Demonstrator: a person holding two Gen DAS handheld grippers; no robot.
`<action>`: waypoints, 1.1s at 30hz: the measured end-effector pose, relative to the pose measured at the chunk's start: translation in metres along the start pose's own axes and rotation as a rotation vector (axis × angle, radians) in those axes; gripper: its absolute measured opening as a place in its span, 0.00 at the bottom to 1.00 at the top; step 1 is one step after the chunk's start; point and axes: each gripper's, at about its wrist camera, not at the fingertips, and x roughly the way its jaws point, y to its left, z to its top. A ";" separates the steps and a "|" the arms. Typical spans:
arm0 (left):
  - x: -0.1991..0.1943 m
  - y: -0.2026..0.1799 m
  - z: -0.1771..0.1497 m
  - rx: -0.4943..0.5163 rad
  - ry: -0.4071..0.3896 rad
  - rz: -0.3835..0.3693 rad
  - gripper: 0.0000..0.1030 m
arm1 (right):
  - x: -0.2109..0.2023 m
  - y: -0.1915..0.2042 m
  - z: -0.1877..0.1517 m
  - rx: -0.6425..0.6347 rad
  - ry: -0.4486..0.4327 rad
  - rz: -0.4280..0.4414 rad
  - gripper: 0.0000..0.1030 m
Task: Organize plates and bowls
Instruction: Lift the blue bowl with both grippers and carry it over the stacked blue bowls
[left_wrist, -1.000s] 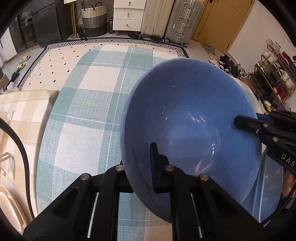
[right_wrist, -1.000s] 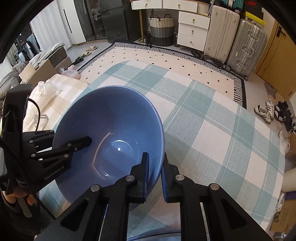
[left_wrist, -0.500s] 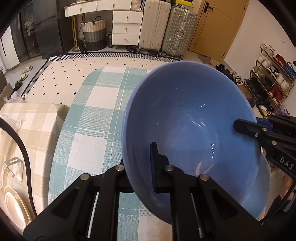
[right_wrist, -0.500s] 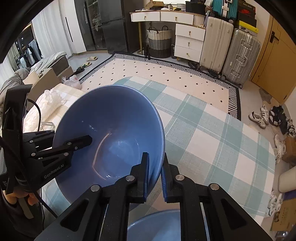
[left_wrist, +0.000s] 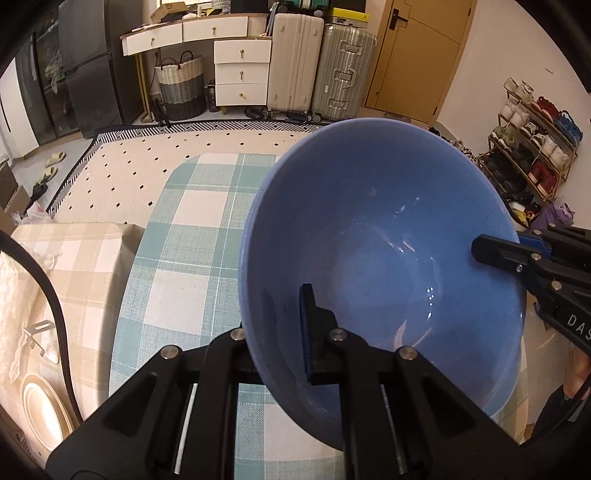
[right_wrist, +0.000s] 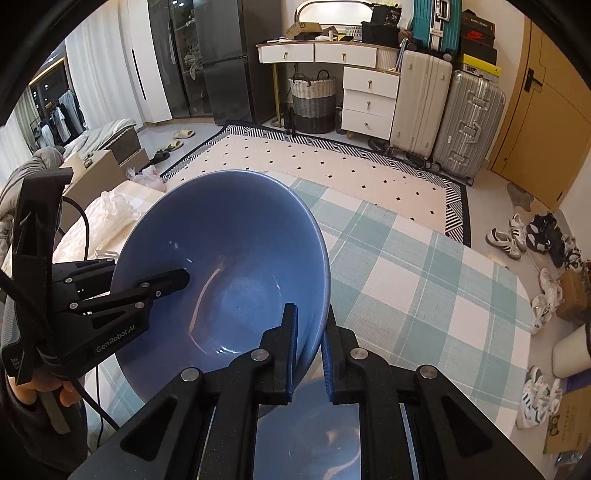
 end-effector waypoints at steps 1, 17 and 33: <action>-0.002 -0.003 0.000 0.005 -0.003 -0.002 0.08 | -0.005 -0.001 -0.002 0.003 -0.007 -0.004 0.12; -0.042 -0.072 -0.017 0.088 -0.007 -0.073 0.08 | -0.075 -0.020 -0.040 0.063 -0.061 -0.061 0.12; -0.045 -0.163 -0.042 0.205 0.031 -0.088 0.08 | -0.097 -0.064 -0.091 0.171 -0.056 -0.084 0.12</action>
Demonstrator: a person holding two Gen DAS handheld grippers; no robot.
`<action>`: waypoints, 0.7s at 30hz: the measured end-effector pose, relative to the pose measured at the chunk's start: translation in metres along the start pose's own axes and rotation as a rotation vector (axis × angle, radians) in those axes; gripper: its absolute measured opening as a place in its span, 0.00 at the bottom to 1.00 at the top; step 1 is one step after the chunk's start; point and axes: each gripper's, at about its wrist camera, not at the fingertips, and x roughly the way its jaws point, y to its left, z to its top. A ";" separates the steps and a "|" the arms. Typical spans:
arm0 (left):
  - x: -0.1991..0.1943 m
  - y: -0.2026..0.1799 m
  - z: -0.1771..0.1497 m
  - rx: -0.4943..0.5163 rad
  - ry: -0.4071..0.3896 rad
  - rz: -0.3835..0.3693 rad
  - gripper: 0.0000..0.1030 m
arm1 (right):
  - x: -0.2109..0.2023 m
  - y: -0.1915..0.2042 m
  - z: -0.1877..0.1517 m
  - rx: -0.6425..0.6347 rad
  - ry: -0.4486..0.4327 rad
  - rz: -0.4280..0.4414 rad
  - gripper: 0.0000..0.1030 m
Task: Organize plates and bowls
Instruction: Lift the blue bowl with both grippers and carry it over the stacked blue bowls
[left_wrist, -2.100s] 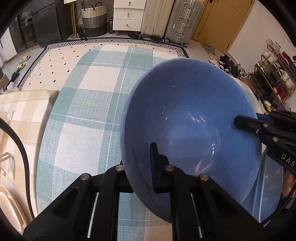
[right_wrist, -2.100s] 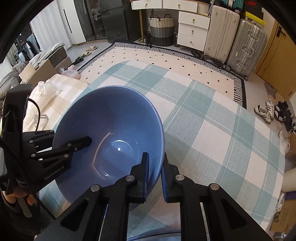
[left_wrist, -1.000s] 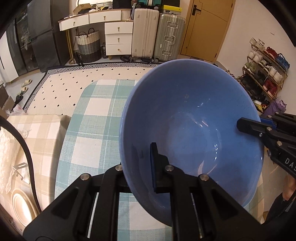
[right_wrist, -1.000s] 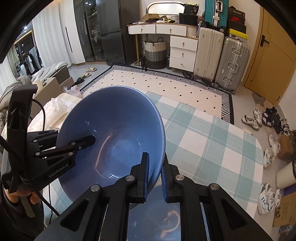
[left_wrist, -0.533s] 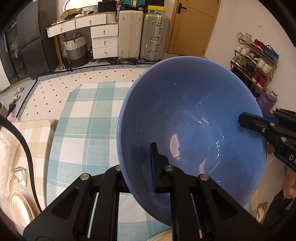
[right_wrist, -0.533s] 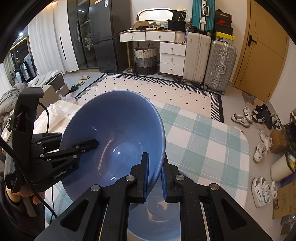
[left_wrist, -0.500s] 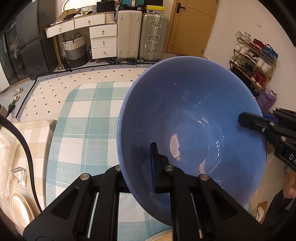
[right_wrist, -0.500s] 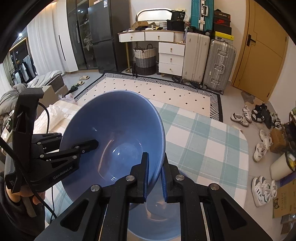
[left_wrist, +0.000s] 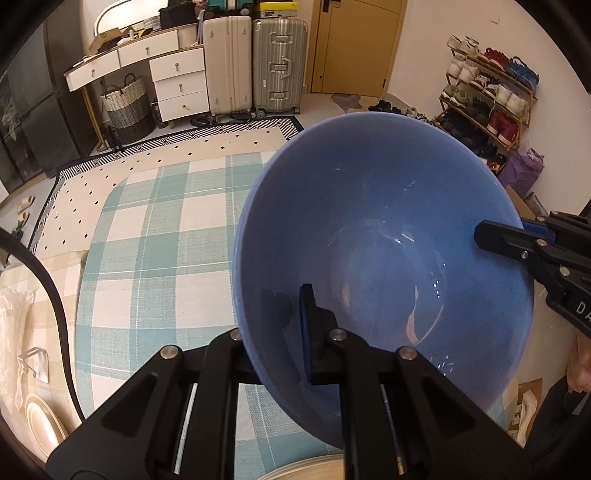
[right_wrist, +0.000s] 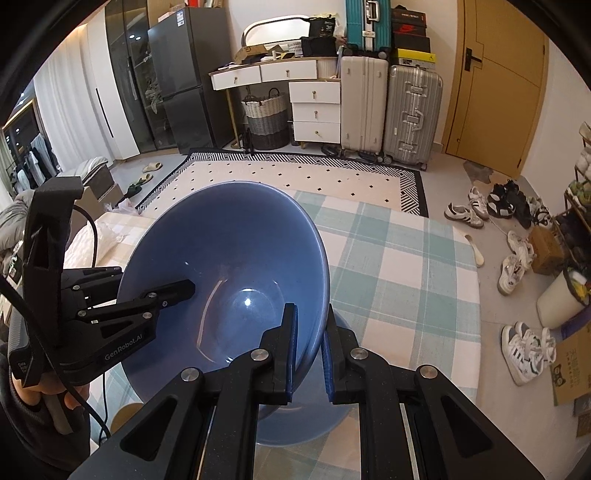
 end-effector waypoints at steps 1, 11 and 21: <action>0.003 -0.005 0.000 0.006 0.004 -0.002 0.08 | 0.000 -0.002 -0.002 0.007 0.002 -0.001 0.12; 0.025 -0.044 -0.017 0.048 0.054 -0.007 0.08 | 0.018 -0.025 -0.022 0.056 0.049 -0.003 0.12; 0.054 -0.043 -0.036 0.076 0.105 -0.002 0.09 | 0.039 -0.040 -0.037 0.083 0.082 0.013 0.12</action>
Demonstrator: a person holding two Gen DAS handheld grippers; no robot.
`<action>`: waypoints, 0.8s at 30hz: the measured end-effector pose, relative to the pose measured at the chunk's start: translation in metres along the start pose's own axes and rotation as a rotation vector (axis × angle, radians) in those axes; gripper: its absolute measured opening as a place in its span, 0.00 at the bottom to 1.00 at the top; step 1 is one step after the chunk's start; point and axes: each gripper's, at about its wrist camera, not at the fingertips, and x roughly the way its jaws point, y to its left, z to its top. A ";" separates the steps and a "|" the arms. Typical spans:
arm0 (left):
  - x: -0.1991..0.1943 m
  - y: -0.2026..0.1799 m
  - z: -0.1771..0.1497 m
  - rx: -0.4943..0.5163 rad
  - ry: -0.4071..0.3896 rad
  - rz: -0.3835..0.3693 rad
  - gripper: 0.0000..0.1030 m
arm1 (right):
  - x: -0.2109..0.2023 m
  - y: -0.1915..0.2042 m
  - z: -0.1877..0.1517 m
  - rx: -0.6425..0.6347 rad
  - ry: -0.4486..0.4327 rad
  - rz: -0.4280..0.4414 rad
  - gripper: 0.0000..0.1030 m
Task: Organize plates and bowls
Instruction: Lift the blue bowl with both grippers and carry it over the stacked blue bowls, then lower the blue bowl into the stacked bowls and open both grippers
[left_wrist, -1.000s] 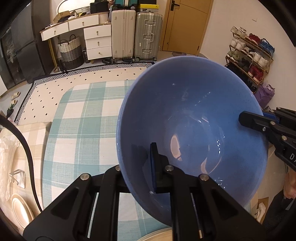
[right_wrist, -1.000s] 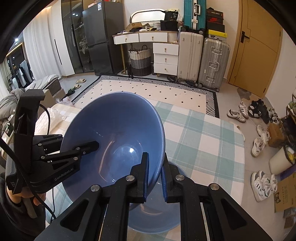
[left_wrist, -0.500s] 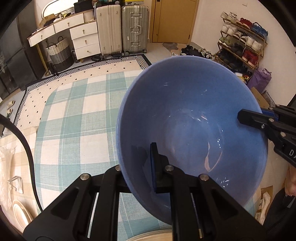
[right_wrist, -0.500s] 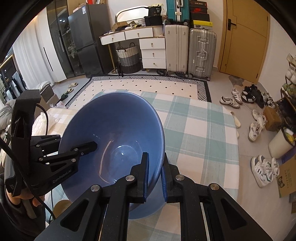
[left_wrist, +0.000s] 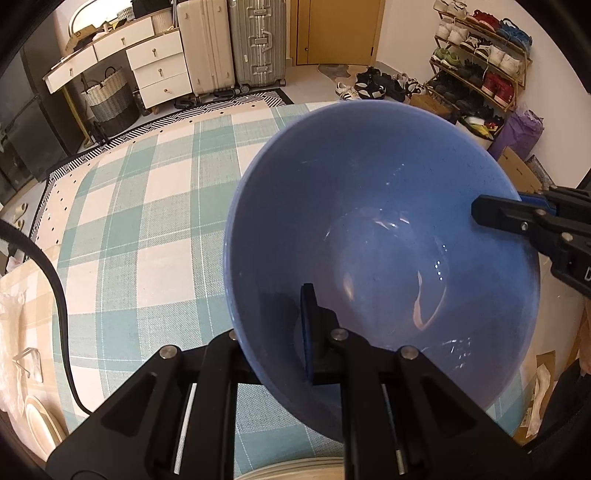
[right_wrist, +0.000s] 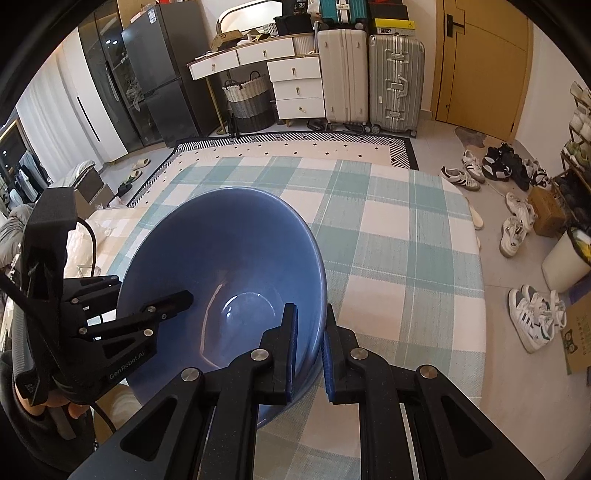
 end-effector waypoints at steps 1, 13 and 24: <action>0.002 0.000 -0.001 0.001 0.002 0.001 0.09 | 0.002 -0.001 -0.001 0.001 0.003 0.001 0.12; 0.018 0.022 0.002 0.003 0.000 0.016 0.12 | 0.032 -0.009 -0.014 0.009 0.038 -0.034 0.12; 0.009 0.013 0.005 0.020 -0.014 -0.005 0.43 | 0.027 -0.013 -0.018 0.018 0.019 -0.026 0.20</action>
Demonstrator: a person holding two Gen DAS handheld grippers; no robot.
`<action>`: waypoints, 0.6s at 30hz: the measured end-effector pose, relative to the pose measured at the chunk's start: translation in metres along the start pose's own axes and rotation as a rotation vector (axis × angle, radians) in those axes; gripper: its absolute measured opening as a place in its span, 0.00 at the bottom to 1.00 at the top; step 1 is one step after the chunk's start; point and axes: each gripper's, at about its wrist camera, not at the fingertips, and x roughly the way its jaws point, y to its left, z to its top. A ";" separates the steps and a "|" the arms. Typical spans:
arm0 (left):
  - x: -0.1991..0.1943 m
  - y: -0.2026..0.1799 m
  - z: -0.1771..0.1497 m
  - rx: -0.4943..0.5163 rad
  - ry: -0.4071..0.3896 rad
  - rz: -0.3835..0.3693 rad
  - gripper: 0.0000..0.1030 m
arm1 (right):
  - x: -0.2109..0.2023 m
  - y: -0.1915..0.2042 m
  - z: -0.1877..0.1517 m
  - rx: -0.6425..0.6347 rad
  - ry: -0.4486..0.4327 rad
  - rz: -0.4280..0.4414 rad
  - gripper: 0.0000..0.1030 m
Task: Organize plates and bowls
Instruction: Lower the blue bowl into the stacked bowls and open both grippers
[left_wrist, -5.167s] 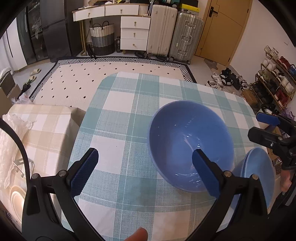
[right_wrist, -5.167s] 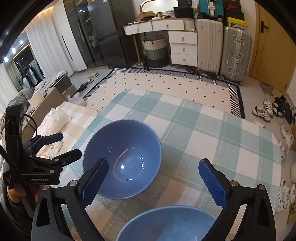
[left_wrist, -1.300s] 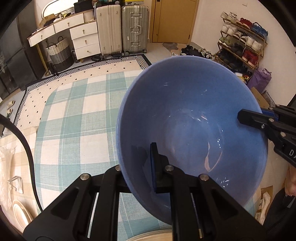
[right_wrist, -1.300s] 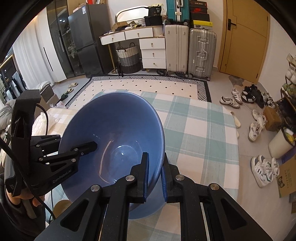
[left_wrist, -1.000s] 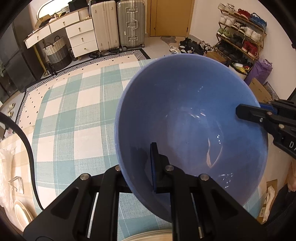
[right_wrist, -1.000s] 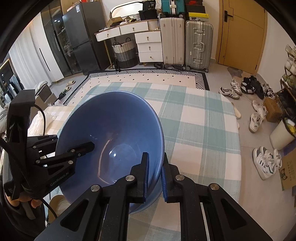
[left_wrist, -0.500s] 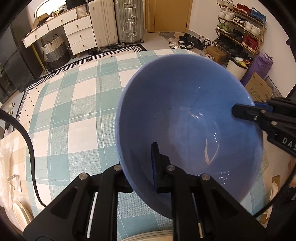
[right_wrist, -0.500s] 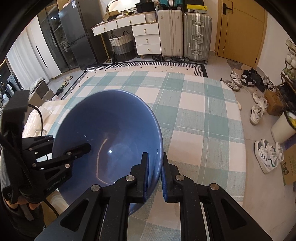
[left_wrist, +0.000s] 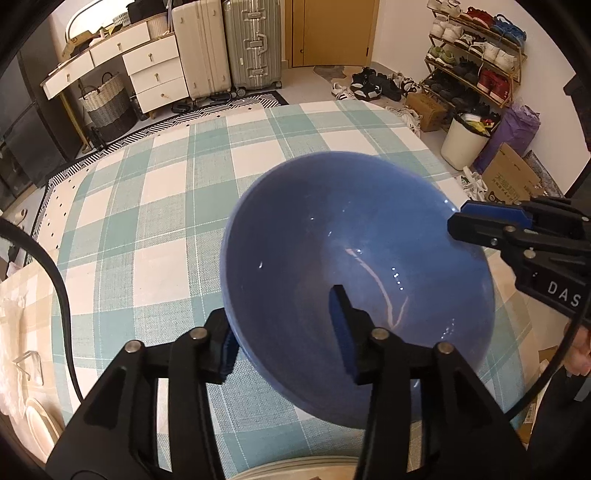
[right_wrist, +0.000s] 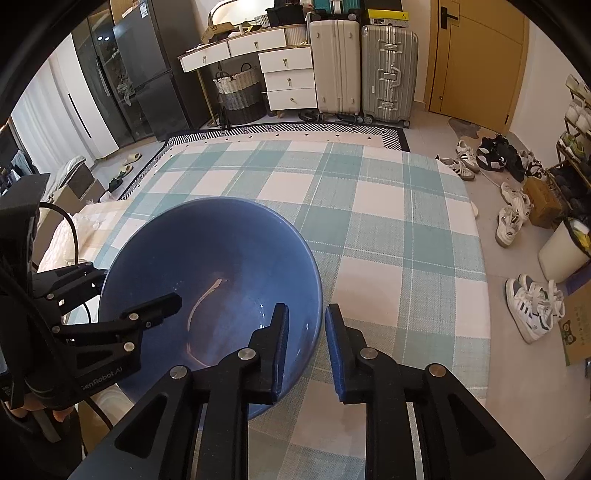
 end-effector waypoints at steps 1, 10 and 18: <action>-0.002 -0.002 0.000 0.002 -0.003 0.002 0.44 | 0.000 -0.001 0.000 0.003 0.000 0.003 0.20; -0.020 0.006 0.003 -0.010 -0.050 0.028 0.59 | -0.002 -0.002 -0.002 0.012 -0.016 0.019 0.21; -0.042 0.012 0.003 -0.003 -0.108 0.030 0.72 | -0.015 0.009 -0.003 -0.019 -0.082 0.031 0.40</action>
